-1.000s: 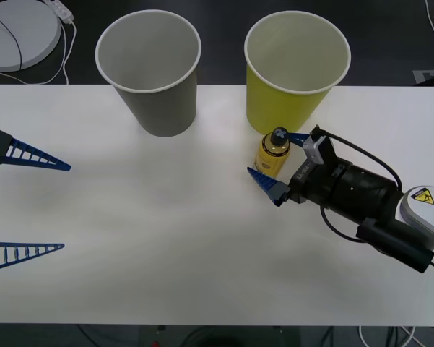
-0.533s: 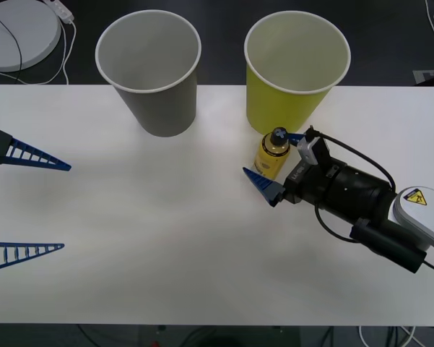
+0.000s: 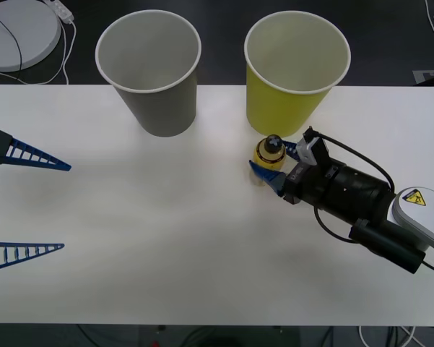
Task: Put the can into the green bin and the plastic bottle into the gray bin
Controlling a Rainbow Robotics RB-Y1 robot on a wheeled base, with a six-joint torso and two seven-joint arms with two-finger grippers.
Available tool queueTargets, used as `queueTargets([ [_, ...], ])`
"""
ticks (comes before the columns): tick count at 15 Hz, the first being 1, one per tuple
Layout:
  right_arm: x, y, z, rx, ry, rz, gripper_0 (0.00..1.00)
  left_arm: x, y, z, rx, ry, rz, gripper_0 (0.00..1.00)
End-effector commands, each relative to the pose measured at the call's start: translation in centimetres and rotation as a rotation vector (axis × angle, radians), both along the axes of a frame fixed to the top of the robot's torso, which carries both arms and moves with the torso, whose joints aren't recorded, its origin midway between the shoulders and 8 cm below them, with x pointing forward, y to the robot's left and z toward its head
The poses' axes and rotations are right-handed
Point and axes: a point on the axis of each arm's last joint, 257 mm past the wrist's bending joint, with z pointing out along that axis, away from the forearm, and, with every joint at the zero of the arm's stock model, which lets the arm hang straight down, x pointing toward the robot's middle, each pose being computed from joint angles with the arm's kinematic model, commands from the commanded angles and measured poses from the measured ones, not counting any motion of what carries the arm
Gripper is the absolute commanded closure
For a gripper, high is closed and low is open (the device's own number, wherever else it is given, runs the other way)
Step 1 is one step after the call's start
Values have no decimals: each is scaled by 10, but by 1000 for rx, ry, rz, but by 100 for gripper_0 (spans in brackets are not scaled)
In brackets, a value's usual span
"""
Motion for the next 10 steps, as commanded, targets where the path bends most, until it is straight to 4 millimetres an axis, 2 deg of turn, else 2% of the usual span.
queueTargets([
  [1,0,0,0,1,1,0,100,0,0,0,0,0,0,0],
  [5,0,-2,0,2,4,-3,100,0,0,0,0,0,0,0],
  [10,-5,0,13,21,0,15,100,0,0,0,0,0,0,0],
])
